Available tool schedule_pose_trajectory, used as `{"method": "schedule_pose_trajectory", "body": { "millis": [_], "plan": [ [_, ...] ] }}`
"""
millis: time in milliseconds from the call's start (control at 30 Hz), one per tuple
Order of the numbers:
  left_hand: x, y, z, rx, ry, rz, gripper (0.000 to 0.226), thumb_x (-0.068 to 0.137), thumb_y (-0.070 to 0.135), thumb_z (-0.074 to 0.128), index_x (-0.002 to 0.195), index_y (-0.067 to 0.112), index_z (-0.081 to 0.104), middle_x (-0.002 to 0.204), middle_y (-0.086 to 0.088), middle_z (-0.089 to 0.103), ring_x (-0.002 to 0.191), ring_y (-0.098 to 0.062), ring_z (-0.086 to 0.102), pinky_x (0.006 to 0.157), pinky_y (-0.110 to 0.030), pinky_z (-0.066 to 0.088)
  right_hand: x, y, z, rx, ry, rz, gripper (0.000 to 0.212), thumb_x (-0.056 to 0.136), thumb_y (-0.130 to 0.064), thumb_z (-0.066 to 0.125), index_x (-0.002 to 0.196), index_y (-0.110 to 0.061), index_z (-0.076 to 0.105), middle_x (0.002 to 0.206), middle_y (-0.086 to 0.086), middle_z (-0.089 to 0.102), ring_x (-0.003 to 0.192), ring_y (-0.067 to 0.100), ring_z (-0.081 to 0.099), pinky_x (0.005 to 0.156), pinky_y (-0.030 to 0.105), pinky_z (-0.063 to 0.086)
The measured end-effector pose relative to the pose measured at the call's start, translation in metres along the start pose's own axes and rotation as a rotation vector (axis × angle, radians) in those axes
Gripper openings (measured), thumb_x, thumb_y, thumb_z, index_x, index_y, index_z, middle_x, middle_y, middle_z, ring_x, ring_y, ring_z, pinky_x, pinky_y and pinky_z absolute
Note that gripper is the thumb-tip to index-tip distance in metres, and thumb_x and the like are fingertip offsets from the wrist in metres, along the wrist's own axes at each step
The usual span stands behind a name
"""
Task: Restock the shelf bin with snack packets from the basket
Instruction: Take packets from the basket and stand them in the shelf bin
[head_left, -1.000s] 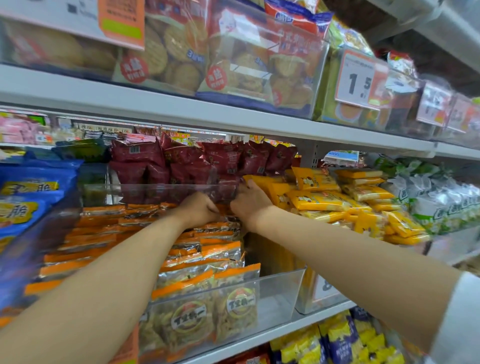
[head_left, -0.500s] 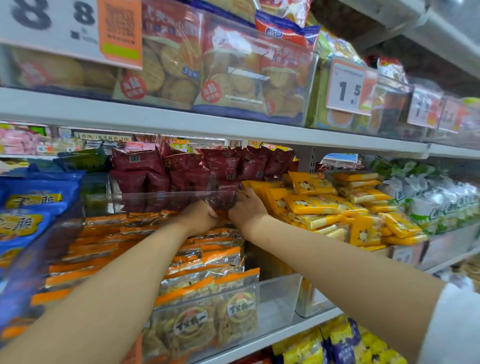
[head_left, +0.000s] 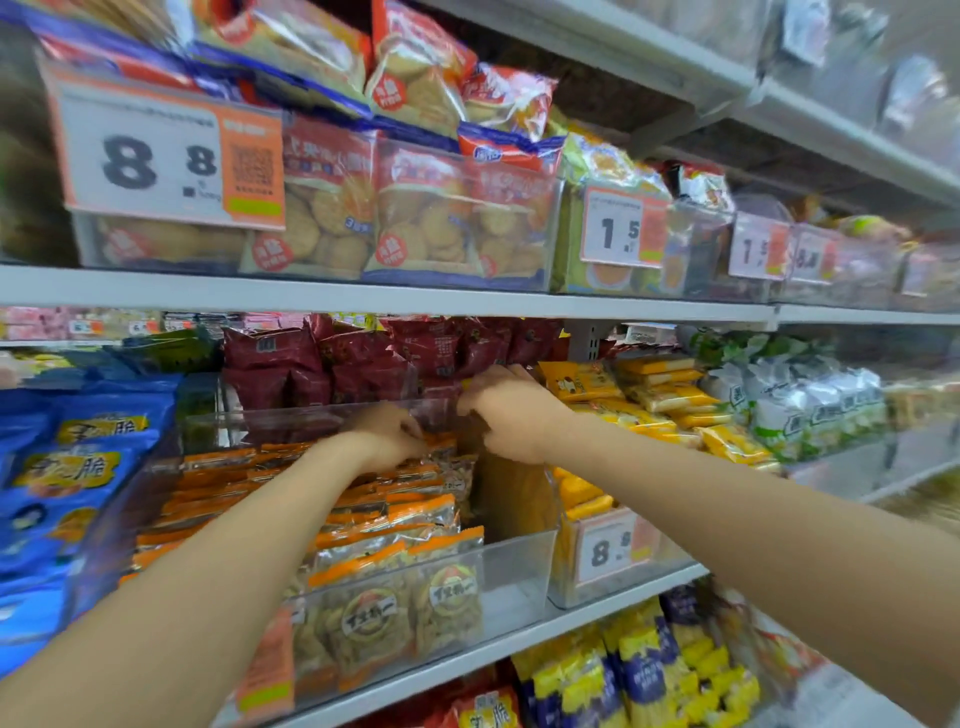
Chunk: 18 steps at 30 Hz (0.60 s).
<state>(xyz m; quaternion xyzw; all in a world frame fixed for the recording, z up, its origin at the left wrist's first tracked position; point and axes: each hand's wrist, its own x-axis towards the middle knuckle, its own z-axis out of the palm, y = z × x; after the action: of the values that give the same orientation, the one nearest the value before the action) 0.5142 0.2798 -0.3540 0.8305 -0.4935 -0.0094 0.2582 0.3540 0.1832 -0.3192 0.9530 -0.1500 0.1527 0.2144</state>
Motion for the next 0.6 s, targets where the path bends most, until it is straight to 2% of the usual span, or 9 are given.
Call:
{"method": "schedule_pose_trajectory", "body": {
  "millis": [100, 200, 300, 367, 400, 500, 600],
  "plan": [
    [-0.028, 0.028, -0.004, -0.009, 0.086, -0.001, 0.012, 0.085, 0.029, 0.069, 0.082, 0.018, 0.065, 0.082, 0.003, 0.061, 0.077, -0.016, 0.057, 0.063, -0.026, 0.044, -0.036, 0.007, 0.0, 0.073, 0.145, 0.035, 0.034, 0.086, -0.014, 0.056, 0.119, -0.02, 0.06, 0.118, 0.005, 0.056, 0.114, 0.027, 0.047, 0.092, 0.038, 0.033],
    [-0.061, 0.059, 0.005, -0.027, 0.165, 0.058, 0.015, 0.08, 0.022, 0.067, 0.071, 0.02, 0.055, 0.071, 0.001, 0.059, 0.072, -0.021, 0.056, 0.062, -0.031, 0.043, -0.077, 0.006, 0.003, 0.2, 0.232, 0.068, 0.015, 0.089, -0.015, 0.056, 0.103, -0.013, 0.06, 0.104, 0.007, 0.055, 0.093, 0.029, 0.055, 0.071, 0.035, 0.035],
    [-0.09, 0.092, 0.028, -0.08, 0.131, 0.125, 0.02, 0.075, 0.019, 0.064, 0.063, 0.021, 0.05, 0.062, 0.002, 0.056, 0.063, -0.023, 0.057, 0.061, -0.034, 0.048, -0.119, 0.006, 0.018, 0.293, 0.296, 0.1, 0.004, 0.088, -0.014, 0.059, 0.09, -0.012, 0.059, 0.093, 0.004, 0.056, 0.078, 0.027, 0.057, 0.057, 0.036, 0.042],
    [-0.105, 0.112, 0.049, -0.102, 0.088, 0.191, 0.022, 0.076, 0.019, 0.065, 0.062, 0.022, 0.047, 0.061, 0.002, 0.054, 0.061, -0.023, 0.055, 0.059, -0.036, 0.048, -0.148, 0.01, 0.029, 0.33, 0.367, 0.118, 0.005, 0.084, -0.013, 0.064, 0.084, -0.012, 0.059, 0.085, 0.001, 0.054, 0.07, 0.023, 0.055, 0.049, 0.033, 0.038],
    [-0.111, 0.121, 0.06, -0.103, 0.06, 0.222, 0.023, 0.077, 0.019, 0.065, 0.063, 0.021, 0.047, 0.062, 0.002, 0.053, 0.061, -0.023, 0.052, 0.058, -0.037, 0.045, -0.162, 0.013, 0.032, 0.355, 0.38, 0.134, 0.007, 0.084, -0.013, 0.066, 0.083, -0.012, 0.059, 0.082, -0.002, 0.051, 0.068, 0.021, 0.052, 0.049, 0.032, 0.037],
    [-0.125, 0.143, 0.099, -0.113, -0.037, 0.238, 0.02, 0.08, 0.017, 0.063, 0.068, 0.015, 0.047, 0.065, -0.002, 0.05, 0.06, -0.023, 0.048, 0.056, -0.035, 0.038, -0.207, 0.025, 0.048, 0.411, 0.319, 0.226, 0.007, 0.087, -0.017, 0.063, 0.087, -0.016, 0.056, 0.082, -0.005, 0.047, 0.071, 0.018, 0.051, 0.058, 0.037, 0.047],
    [-0.137, 0.158, 0.145, -0.12, -0.111, 0.219, 0.021, 0.077, 0.017, 0.067, 0.063, 0.017, 0.05, 0.062, -0.001, 0.053, 0.061, -0.02, 0.051, 0.059, -0.034, 0.042, -0.258, 0.037, 0.08, 0.463, 0.247, 0.337, 0.008, 0.086, -0.02, 0.064, 0.089, -0.015, 0.058, 0.083, -0.003, 0.052, 0.075, 0.02, 0.054, 0.062, 0.036, 0.045]
  ]
}}
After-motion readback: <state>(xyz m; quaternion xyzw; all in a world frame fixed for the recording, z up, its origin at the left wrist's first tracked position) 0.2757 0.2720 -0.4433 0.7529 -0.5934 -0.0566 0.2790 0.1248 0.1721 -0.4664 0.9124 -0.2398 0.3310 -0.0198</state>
